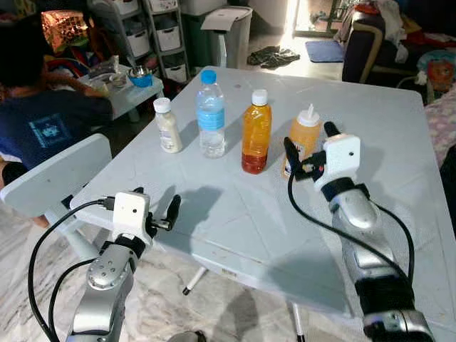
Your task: Restocking fridge
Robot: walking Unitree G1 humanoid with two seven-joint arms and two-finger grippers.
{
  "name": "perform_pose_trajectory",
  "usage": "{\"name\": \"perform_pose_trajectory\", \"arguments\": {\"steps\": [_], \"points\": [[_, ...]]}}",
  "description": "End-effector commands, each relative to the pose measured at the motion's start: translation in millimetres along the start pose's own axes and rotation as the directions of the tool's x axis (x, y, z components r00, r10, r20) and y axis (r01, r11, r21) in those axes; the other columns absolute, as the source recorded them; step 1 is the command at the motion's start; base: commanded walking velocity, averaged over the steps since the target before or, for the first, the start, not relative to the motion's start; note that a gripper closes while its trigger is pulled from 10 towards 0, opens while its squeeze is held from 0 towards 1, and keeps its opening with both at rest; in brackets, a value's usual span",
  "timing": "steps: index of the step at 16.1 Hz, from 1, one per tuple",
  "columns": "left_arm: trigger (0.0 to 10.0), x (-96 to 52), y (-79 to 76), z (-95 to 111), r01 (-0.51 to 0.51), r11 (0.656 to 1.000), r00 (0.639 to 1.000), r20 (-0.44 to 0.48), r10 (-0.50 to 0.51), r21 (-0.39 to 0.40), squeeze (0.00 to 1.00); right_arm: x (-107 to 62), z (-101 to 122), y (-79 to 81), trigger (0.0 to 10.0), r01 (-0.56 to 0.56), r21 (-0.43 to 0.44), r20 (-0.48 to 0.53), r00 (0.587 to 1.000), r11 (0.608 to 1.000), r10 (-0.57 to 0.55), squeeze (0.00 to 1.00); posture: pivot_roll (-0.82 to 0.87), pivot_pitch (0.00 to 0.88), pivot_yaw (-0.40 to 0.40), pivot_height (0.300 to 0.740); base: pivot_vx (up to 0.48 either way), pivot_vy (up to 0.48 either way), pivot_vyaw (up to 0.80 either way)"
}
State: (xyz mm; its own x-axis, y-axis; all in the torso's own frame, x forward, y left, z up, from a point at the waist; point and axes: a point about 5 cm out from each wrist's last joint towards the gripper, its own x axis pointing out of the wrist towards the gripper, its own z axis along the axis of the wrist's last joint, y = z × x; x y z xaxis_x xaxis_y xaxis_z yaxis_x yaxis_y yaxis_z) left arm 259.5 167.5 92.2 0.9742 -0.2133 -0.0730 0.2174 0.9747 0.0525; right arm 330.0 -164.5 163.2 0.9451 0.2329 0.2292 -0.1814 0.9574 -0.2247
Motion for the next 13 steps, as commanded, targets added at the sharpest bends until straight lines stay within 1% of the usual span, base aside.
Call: {"name": "perform_pose_trajectory", "arguments": {"steps": [1, 6, 10, 11, 12, 13], "points": [[10.0, -1.5, 2.0, 4, 0.007, 1.0, 1.0, 0.003, -0.008, 0.016, 0.0, 3.6, 2, -2.9, 10.0, 0.012, -0.005, 0.016, 1.0, 1.0, -0.012, 0.0, 0.05, 0.058, 0.08, 0.74, 0.0, 0.0, 0.0], [10.0, -5.8, 4.3, 3, 0.011, 1.0, 1.0, -0.012, -0.011, 0.029, 0.0, 18.0, 4, -7.9, 10.0, 0.035, -0.017, 0.029, 0.999, 0.999, -0.035, 0.0, 0.07, 0.066, 0.088, 0.74, 0.0, 0.0, 0.0], [10.0, -6.7, 3.4, 3, 0.021, 0.999, 1.0, -0.022, -0.02, 0.033, 0.0, 29.3, 1, -9.4, 10.0, 0.034, 0.011, 0.015, 0.999, 0.999, -0.034, 0.0, 0.08, 0.072, 0.094, 0.74, 0.0, 0.0, 0.0], [10.0, -6.7, 3.2, 3, 0.022, 0.999, 1.0, -0.023, -0.022, 0.034, 0.0, 31.5, 1, -9.4, 2.4, 0.032, 0.022, 0.008, 0.999, 0.999, -0.032, 0.0, 0.08, 0.072, 0.093, 0.74, 0.0, 0.0, 0.0], [10.0, -7.0, 3.6, 3, 0.023, 0.999, 0.999, -0.025, -0.022, 0.036, 0.0, 34.4, -1, -8.7, 0.0, 0.026, 0.037, 0.001, 1.0, 0.999, -0.026, 0.0, 0.09, 0.073, 0.091, 0.74, 0.0, 0.0, 0.0], [10.0, -7.1, 3.6, 3, 0.022, 0.999, 0.999, -0.026, -0.021, 0.036, 0.0, 35.7, -1, -8.4, 0.0, 0.023, 0.036, -0.003, 1.0, 0.999, -0.023, 0.0, 0.09, 0.072, 0.09, 0.74, 0.0, 0.0, 0.0]]}}
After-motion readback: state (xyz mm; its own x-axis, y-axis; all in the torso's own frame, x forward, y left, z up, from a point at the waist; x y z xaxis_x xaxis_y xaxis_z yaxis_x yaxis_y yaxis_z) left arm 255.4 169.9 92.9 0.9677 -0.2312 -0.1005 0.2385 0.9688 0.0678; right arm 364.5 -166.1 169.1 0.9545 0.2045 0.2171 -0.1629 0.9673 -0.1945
